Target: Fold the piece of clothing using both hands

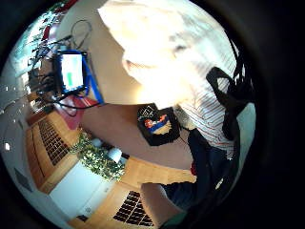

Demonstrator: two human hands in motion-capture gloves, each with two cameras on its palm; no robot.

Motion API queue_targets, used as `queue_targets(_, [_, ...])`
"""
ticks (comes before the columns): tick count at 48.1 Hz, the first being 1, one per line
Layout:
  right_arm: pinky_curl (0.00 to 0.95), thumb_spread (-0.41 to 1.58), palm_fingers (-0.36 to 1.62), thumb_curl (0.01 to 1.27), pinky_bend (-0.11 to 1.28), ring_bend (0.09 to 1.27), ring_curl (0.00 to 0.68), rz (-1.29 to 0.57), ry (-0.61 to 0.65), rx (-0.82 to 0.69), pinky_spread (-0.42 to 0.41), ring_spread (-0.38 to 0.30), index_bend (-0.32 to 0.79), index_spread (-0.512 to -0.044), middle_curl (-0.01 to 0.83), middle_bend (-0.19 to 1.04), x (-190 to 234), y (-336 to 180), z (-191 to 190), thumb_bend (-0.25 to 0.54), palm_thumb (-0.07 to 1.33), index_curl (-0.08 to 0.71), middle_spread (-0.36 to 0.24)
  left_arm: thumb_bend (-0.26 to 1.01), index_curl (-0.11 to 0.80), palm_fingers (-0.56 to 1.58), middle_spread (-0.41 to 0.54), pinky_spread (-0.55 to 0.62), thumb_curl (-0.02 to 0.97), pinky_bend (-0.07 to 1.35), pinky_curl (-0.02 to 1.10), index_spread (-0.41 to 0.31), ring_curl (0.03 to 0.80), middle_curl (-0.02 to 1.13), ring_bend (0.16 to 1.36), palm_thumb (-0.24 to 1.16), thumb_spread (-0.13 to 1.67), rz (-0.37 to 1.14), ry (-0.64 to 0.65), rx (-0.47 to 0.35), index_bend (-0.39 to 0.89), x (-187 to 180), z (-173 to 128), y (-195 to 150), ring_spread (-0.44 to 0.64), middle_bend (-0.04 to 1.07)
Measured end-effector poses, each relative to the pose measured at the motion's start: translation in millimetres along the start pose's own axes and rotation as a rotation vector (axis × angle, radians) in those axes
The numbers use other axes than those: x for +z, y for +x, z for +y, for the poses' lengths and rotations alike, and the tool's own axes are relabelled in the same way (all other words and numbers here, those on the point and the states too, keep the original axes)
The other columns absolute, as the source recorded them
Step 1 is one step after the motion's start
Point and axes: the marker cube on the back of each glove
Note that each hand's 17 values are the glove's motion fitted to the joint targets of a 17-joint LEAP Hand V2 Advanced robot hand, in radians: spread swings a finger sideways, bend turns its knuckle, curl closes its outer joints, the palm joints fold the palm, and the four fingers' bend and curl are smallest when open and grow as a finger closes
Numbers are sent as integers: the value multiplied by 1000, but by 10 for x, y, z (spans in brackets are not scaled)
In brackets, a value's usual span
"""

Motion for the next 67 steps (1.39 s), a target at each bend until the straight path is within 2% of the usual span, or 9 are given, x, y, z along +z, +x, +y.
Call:
queue_targets(11, [386,501,1256,674,574,603,464,-56,-64,254,-359,-259,161,-278,506,314,-276,331,-692,-26,1017,399,-246,-10,468,1204,-284,-368,609,584,441,-279,407,507,426,834,846,42,-126,-275,190,-590,-818,-490,-330,364])
queue_targets(14, [398,519,1191,681,622,644,475,-65,-53,294,-360,-260,17,-278,518,348,-271,300,-721,-20,1025,347,-247,-13,477,1169,-283,-357,621,556,438,-279,407,516,402,834,852,112,-143,-339,195,-540,-1052,-606,-322,369])
queue_targets(19, [408,551,1137,693,665,678,485,-130,-86,353,-353,-255,-7,-274,531,378,-6,415,-1006,-22,1027,284,-246,-21,494,1080,-285,-317,620,419,412,-274,392,532,317,807,907,264,-170,-439,204,-342,-1397,-824,-287,406])
queue_targets(27, [423,759,816,689,692,596,473,-165,135,411,-279,-217,62,-255,502,261,61,561,-985,5,1051,236,-189,-46,448,706,-183,-207,550,407,419,-197,416,485,362,664,1108,243,47,-592,146,-325,-1320,-1022,-161,132])
queue_targets(32, [406,936,809,660,681,563,450,-124,295,492,-221,-189,70,-249,485,225,-29,667,-796,-14,1000,216,-158,-21,433,635,-119,-141,490,397,410,-166,410,420,382,587,1271,211,256,-544,151,-437,-1102,-973,-94,94])
queue_targets(41, [387,1170,831,550,676,560,430,-230,22,606,-144,-150,52,-225,468,192,243,668,-382,-55,727,189,-113,-25,430,593,-49,-76,394,407,398,-145,397,352,409,456,1432,139,407,-431,175,-297,-710,-609,-26,106])
queue_targets(47, [390,1236,847,503,711,579,430,-268,-47,657,-148,-141,36,-197,455,177,551,609,-400,-34,636,167,-90,-29,433,571,-38,-53,335,406,396,-140,392,325,415,350,1469,89,403,-413,181,114,-957,-634,4,112])
queue_targets(57, [398,1285,784,458,765,597,436,-116,-4,759,-158,-141,34,-163,448,187,707,415,-388,-6,646,126,-63,-24,406,336,-7,43,251,357,390,-93,402,311,461,204,1514,199,304,-461,129,486,-922,-536,74,135])
queue_targets(67, [374,1238,1111,460,745,627,430,-134,157,734,-290,-220,93,-201,459,228,664,425,-461,46,836,134,-148,-11,369,254,25,103,203,401,385,-62,382,297,477,125,1526,125,339,-511,132,599,-1001,-569,140,155])
